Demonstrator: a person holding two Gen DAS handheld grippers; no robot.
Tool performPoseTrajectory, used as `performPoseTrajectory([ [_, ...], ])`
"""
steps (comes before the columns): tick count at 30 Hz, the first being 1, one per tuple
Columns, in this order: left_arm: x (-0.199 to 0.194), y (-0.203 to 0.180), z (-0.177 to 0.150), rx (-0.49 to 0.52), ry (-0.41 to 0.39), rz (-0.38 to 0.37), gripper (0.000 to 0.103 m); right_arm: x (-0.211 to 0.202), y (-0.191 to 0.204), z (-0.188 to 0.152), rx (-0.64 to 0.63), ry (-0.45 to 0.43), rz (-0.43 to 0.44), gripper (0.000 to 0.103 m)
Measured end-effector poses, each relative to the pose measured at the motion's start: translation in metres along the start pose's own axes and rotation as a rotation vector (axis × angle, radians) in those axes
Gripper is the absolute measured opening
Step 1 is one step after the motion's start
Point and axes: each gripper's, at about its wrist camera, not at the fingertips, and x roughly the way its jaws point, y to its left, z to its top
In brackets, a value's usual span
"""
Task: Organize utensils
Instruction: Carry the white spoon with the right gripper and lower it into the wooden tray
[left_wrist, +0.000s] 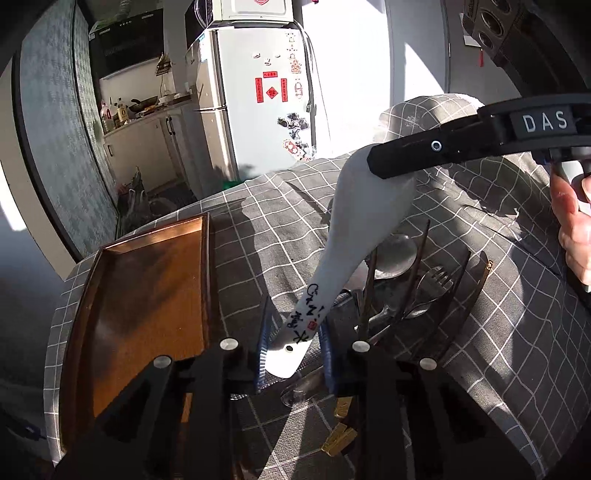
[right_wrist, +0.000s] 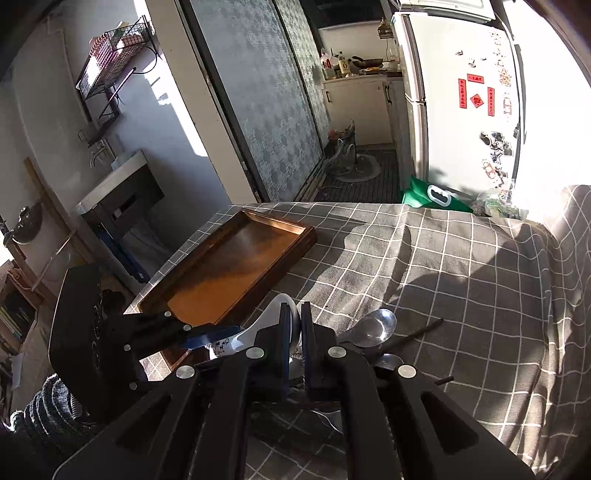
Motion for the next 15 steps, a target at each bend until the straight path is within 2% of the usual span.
performPoseTrajectory([
  [5,-0.004,0.04,-0.011,-0.044,0.037,0.084,0.028,0.043,0.021,0.016,-0.017,0.038,0.063,0.005],
  [10,-0.003,0.08,-0.027,-0.141,0.073,0.135,0.03,0.086,0.039,0.026,-0.022,0.082,0.11,0.005],
  [15,0.001,0.099,-0.038,-0.198,0.091,0.17,0.03,0.117,0.048,0.033,-0.007,0.119,0.142,0.005],
])
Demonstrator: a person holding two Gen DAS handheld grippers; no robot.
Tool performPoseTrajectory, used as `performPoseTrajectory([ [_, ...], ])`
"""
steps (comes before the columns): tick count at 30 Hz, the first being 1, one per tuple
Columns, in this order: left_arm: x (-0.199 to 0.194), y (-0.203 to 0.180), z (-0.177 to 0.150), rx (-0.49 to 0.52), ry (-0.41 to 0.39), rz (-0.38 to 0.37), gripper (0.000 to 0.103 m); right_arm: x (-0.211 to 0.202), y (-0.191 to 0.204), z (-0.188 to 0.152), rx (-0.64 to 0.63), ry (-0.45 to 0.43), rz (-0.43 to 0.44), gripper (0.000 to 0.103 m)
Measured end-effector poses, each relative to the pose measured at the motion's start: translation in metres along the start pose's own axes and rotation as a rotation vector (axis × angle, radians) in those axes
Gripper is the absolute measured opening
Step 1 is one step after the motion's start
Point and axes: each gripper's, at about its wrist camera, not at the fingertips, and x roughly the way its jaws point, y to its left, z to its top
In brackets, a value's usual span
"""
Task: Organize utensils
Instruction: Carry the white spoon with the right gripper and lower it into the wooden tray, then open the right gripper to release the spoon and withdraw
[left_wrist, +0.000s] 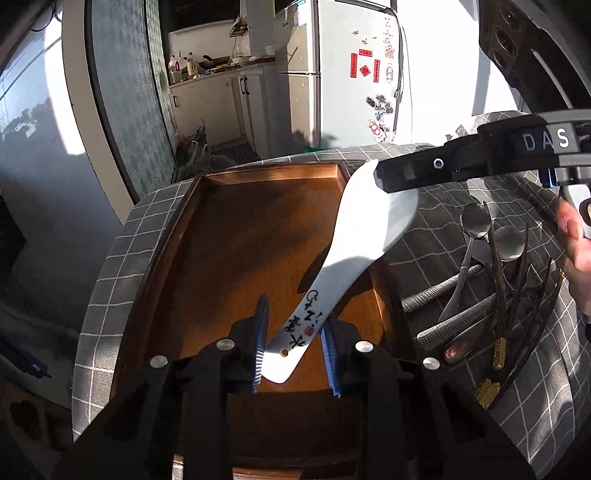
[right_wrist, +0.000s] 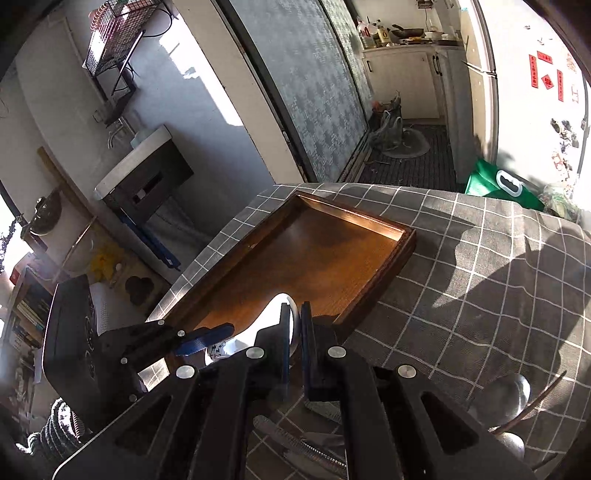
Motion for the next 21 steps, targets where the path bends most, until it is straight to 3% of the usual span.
performPoseTrajectory([
  [9,0.005,0.023,-0.004,-0.046,0.028,0.017,0.033,0.034,0.006,0.003,0.017,0.037,0.022,0.005],
  [12,0.003,0.026,-0.005,-0.054,0.021,0.001,0.042,0.043,0.009,0.004,0.017,0.053,0.018,0.005],
  [16,0.0,0.021,-0.008,-0.025,0.008,0.021,0.069,0.057,0.014,0.003,0.011,0.069,-0.005,0.006],
  [21,-0.005,0.01,-0.008,0.024,-0.012,0.025,0.077,0.07,0.023,0.0,-0.009,0.086,-0.053,0.008],
])
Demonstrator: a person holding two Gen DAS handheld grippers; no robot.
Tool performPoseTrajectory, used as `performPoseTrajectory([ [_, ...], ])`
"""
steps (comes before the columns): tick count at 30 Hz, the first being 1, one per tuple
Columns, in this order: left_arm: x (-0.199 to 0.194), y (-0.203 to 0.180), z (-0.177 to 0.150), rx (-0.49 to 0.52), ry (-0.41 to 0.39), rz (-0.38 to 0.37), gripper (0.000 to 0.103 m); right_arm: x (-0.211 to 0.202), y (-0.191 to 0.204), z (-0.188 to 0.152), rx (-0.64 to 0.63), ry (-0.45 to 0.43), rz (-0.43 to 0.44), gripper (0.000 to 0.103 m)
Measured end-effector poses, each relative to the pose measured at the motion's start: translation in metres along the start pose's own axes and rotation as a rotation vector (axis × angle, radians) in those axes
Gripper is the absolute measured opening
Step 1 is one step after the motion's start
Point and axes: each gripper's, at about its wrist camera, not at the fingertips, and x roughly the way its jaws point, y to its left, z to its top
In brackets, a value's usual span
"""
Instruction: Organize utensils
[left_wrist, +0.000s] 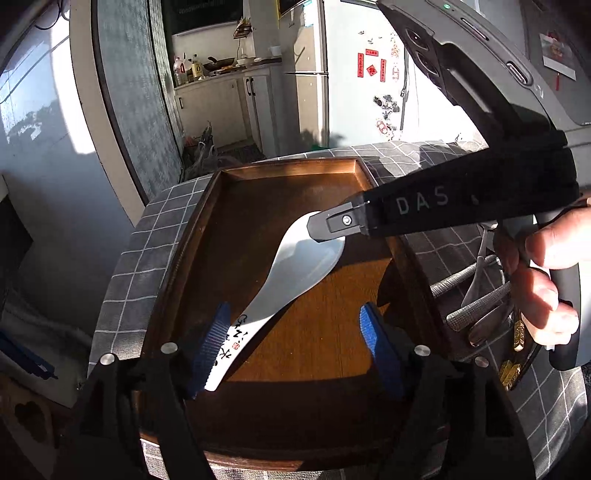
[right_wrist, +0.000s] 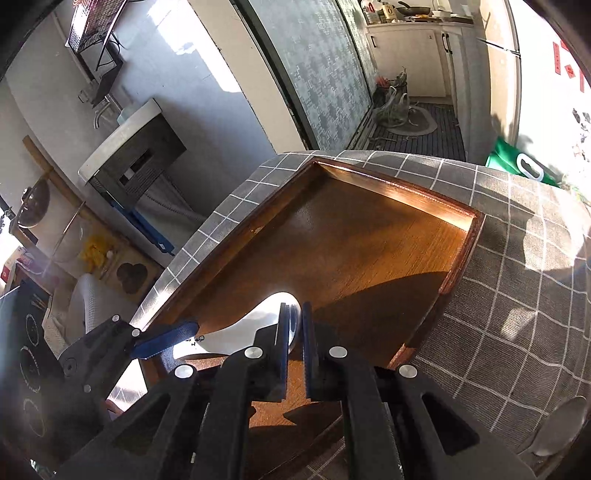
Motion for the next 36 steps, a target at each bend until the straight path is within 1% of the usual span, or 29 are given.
performPoseTrajectory([
  [2,-0.003,-0.004,-0.001,0.014,-0.008,0.001,0.079,0.002,0.001,-0.001,-0.001,0.005,-0.005,0.01],
  [3,-0.004,-0.006,-0.001,0.019,-0.011,-0.004,0.081,0.001,0.001,-0.001,-0.001,0.0,0.003,0.014],
  [4,-0.006,-0.006,-0.001,0.022,-0.016,-0.01,0.081,-0.002,0.001,-0.001,0.0,-0.008,0.005,0.026],
  [5,-0.008,-0.008,-0.001,0.021,-0.024,-0.021,0.082,-0.007,0.001,-0.002,0.003,-0.02,-0.002,0.036],
  [6,-0.01,-0.009,-0.001,0.016,-0.031,-0.04,0.084,-0.014,0.001,-0.003,0.004,-0.038,-0.014,0.053],
  [7,-0.012,-0.01,0.0,0.013,-0.039,-0.055,0.085,-0.022,0.001,-0.004,0.002,-0.052,-0.02,0.058],
  [9,-0.018,-0.015,0.0,0.021,-0.061,-0.076,0.086,-0.044,-0.004,-0.008,-0.01,-0.069,-0.017,0.058],
  [12,-0.025,-0.024,0.0,0.044,-0.093,-0.117,0.087,-0.085,-0.02,-0.021,-0.003,-0.108,-0.062,0.064],
  [16,-0.038,-0.045,-0.003,0.092,-0.149,-0.214,0.087,-0.139,-0.054,-0.054,0.035,-0.141,-0.128,0.065],
  [18,-0.045,-0.063,-0.007,0.127,-0.164,-0.299,0.087,-0.162,-0.071,-0.076,0.06,-0.156,-0.154,0.065],
  [19,-0.048,-0.075,-0.01,0.153,-0.163,-0.322,0.087,-0.171,-0.078,-0.087,0.073,-0.161,-0.165,0.065],
  [20,-0.05,-0.088,-0.012,0.187,-0.156,-0.322,0.087,-0.178,-0.084,-0.098,0.087,-0.166,-0.175,0.065],
  [22,-0.049,-0.112,-0.015,0.262,-0.14,-0.275,0.087,-0.188,-0.094,-0.118,0.112,-0.18,-0.185,0.065],
  [24,-0.043,-0.129,-0.018,0.313,-0.121,-0.256,0.086,-0.194,-0.102,-0.132,0.133,-0.197,-0.179,0.065],
  [26,-0.035,-0.133,-0.016,0.303,-0.088,-0.269,0.08,-0.196,-0.108,-0.139,0.157,-0.214,-0.155,0.065],
  [28,-0.026,-0.133,-0.015,0.285,-0.055,-0.285,0.068,-0.195,-0.113,-0.141,0.178,-0.225,-0.141,0.065],
  [29,-0.022,-0.131,-0.015,0.275,-0.041,-0.287,0.066,-0.195,-0.114,-0.141,0.184,-0.228,-0.136,0.065],
  [31,-0.017,-0.125,-0.014,0.244,-0.011,-0.303,0.052,-0.192,-0.118,-0.142,0.193,-0.227,-0.122,0.065],
  [33,-0.012,-0.121,-0.012,0.218,0.008,-0.311,0.046,-0.189,-0.117,-0.14,0.193,-0.223,-0.121,0.065],
  [34,-0.009,-0.12,-0.012,0.212,0.023,-0.308,0.041,-0.188,-0.116,-0.138,0.191,-0.222,-0.119,0.065],
  [36,-0.004,-0.12,-0.012,0.204,0.048,-0.306,0.036,-0.185,-0.113,-0.138,0.186,-0.22,-0.114,0.065],
])
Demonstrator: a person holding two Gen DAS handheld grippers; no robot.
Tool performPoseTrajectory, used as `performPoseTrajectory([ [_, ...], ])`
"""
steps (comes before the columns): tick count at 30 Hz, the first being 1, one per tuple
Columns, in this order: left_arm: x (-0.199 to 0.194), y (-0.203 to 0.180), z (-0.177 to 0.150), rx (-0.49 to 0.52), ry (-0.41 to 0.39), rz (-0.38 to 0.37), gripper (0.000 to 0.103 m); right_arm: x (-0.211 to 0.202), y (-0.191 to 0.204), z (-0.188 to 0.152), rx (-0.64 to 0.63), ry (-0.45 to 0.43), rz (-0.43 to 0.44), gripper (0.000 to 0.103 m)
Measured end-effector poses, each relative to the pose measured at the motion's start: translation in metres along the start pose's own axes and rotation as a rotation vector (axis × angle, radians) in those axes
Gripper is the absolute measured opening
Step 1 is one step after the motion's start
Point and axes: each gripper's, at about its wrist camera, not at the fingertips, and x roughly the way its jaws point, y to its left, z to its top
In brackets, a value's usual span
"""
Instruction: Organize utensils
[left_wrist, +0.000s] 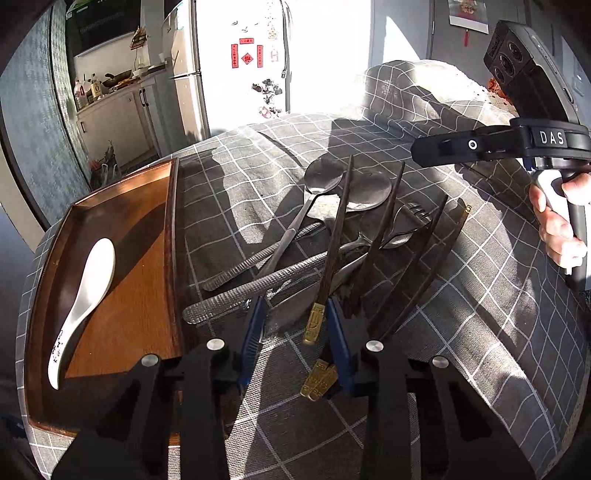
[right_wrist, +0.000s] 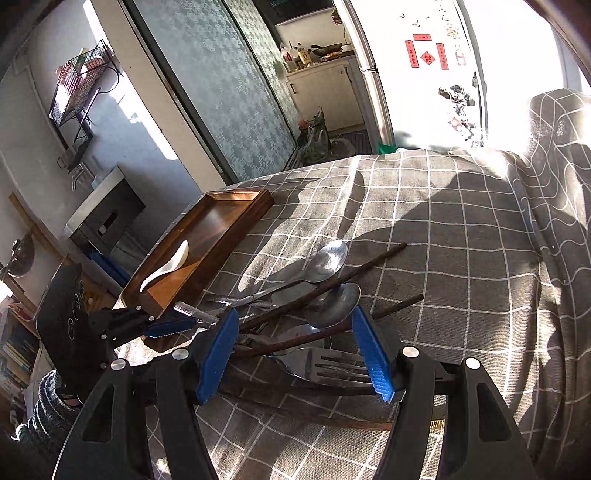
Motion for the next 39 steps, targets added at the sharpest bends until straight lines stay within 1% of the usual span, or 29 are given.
performPoseTrajectory([
  [2,0.001,0.0,0.001,0.003,0.004,-0.007,0.03,0.002,0.002,0.001,-0.002,0.001,0.004,0.065],
  [3,0.002,-0.003,0.002,0.012,0.005,-0.013,0.02,0.002,0.002,0.001,-0.002,0.002,0.004,0.065],
  [4,0.001,-0.005,0.002,0.021,0.007,-0.016,0.014,0.004,0.002,0.001,0.0,0.003,0.004,0.065],
  [9,-0.004,-0.015,0.002,0.065,-0.003,-0.051,0.009,0.011,-0.003,0.003,0.036,0.015,0.013,0.065],
  [11,-0.01,-0.02,0.004,0.07,-0.018,-0.049,0.007,0.014,-0.008,0.004,0.075,0.017,0.027,0.065],
  [14,-0.021,-0.025,0.009,0.058,-0.053,-0.048,0.007,0.023,-0.015,0.006,0.16,0.022,0.08,0.065],
  [19,-0.035,-0.03,0.015,0.031,-0.1,-0.058,0.007,0.042,-0.017,0.005,0.301,0.044,0.201,0.065],
  [20,-0.036,-0.031,0.017,0.025,-0.105,-0.067,0.007,0.046,-0.017,0.004,0.328,0.055,0.211,0.065],
  [22,-0.04,-0.032,0.018,0.022,-0.124,-0.069,0.007,0.053,-0.017,0.003,0.365,0.069,0.198,0.065],
  [23,-0.041,-0.031,0.018,0.017,-0.128,-0.072,0.007,0.056,-0.017,0.003,0.376,0.069,0.185,0.063],
  [24,-0.042,-0.031,0.018,0.013,-0.132,-0.075,0.007,0.057,-0.017,0.003,0.382,0.067,0.174,0.054],
  [25,-0.044,-0.031,0.018,0.012,-0.133,-0.076,0.007,0.056,-0.017,0.003,0.384,0.058,0.161,0.041],
  [27,-0.046,-0.032,0.016,0.02,-0.132,-0.076,0.007,0.054,-0.017,0.004,0.386,0.041,0.156,0.03],
  [29,-0.048,-0.031,0.014,0.022,-0.134,-0.075,0.007,0.054,-0.019,0.003,0.397,0.041,0.162,0.026],
  [34,-0.055,-0.027,0.01,0.026,-0.144,-0.082,0.007,0.048,-0.008,0.005,0.378,0.021,0.142,0.025],
  [39,-0.07,-0.019,0.004,0.032,-0.166,-0.061,0.007,0.048,0.016,0.017,0.337,0.021,0.135,0.024],
])
